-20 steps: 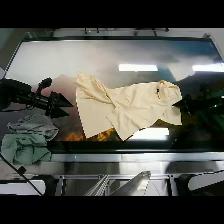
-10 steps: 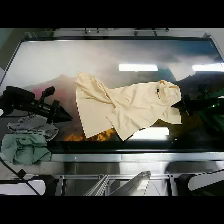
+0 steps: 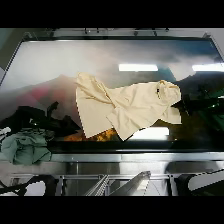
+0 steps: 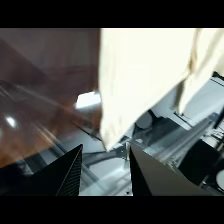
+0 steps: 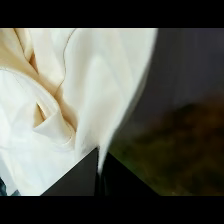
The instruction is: Fold the shirts.
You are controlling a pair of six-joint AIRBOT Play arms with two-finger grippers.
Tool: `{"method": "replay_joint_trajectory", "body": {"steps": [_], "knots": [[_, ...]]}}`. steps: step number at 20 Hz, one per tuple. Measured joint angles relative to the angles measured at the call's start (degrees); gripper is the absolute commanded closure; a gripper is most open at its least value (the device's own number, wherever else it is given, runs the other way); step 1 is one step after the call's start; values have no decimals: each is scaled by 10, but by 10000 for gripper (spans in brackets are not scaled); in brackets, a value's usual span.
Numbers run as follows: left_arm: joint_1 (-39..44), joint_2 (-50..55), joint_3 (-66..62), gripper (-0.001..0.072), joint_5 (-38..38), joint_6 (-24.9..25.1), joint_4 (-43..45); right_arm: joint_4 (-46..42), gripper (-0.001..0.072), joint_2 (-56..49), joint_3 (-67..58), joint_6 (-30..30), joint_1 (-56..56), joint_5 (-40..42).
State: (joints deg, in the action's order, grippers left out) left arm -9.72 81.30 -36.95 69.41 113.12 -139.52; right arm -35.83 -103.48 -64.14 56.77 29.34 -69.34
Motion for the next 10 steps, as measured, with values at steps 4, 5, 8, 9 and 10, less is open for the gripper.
{"method": "replay_joint_trajectory", "body": {"steps": [4,5,8,9,10], "knots": [[53,37,0,360,-17,-2,-19,1,693,0,0,0,0,0],[67,51,-6,284,-19,-1,-26,1,693,0,0,0,0,0],[108,90,-40,239,-19,11,-64,1,693,0,0,-3,0,0],[122,103,-56,239,-17,15,-70,1,693,0,0,-4,0,0],[135,115,-73,241,-17,16,-75,1,693,0,0,-4,0,-1]]}}
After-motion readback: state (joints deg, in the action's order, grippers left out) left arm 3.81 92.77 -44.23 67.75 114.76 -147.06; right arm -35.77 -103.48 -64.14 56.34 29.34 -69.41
